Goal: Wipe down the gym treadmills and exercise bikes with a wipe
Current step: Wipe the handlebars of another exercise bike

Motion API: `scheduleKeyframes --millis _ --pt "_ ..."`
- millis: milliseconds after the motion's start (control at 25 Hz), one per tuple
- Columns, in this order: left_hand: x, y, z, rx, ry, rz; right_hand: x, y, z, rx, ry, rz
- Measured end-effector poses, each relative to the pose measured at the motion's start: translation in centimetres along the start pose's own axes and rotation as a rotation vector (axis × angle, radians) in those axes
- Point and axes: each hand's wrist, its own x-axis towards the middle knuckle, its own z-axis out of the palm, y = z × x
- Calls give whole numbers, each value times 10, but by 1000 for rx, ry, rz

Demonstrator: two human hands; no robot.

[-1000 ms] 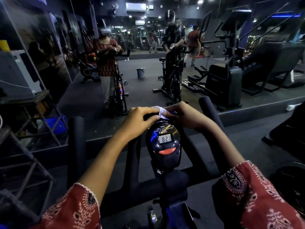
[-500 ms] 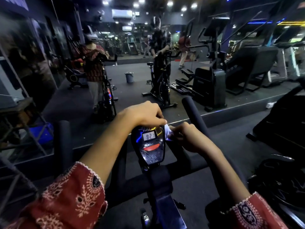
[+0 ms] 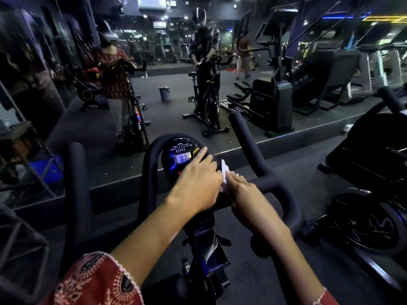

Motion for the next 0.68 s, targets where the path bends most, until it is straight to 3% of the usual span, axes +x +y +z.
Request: scheduleKeyframes --millis 160,280,400,480,560,680 --pt "-38 9 25 -176 251 55 -29 6 6 -91 123 31" --pt "-63 15 35 -296 277 52 -39 -3 0 162 263 -31" --pt "-88 13 40 -376 303 -43 -40 -20 14 -20 95 152" --pt "-108 4 44 -463 289 -164 -43 -45 22 -112 88 186" --pt "-127 -7 50 -524 294 -292 -51 -74 36 -119 128 87" --pt "-153 -16 58 -599 291 -443 -61 -92 39 -21 15 -96"
